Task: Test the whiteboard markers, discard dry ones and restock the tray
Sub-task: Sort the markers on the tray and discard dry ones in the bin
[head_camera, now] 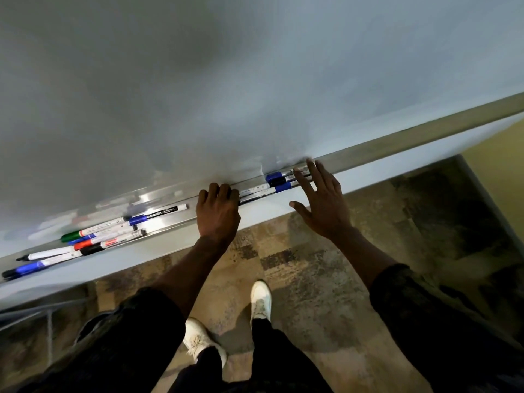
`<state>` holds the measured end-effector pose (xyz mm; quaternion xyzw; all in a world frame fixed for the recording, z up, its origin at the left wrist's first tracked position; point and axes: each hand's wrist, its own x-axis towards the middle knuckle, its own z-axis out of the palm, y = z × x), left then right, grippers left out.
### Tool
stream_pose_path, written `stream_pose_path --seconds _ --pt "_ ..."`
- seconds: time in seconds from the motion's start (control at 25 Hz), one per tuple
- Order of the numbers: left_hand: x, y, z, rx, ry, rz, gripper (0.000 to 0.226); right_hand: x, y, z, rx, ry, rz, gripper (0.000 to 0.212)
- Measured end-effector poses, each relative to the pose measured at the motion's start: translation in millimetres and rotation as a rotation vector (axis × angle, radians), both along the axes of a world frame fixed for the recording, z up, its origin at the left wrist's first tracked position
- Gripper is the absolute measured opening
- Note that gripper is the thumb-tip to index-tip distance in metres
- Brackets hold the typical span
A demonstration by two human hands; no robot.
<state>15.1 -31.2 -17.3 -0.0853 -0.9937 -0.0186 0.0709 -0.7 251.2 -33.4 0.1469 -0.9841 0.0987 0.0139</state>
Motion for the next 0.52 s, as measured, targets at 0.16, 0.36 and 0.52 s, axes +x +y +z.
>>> stream_pose_path --seconds 0.16,0.36,0.52 --pt "-5 3 1 -0.021 -0.099 0.02 0.032 -6 -6 -8 0.103 -0.01 0.026 0.078" --pt "5 17 -11 0.071 -0.128 -0.077 0.046 0 -11 -14 0.158 -0.015 0.02 0.078" --pt "17 28 -27 0.107 -0.313 -0.138 0.081 2 -15 -15 0.174 -0.008 0.007 0.081"
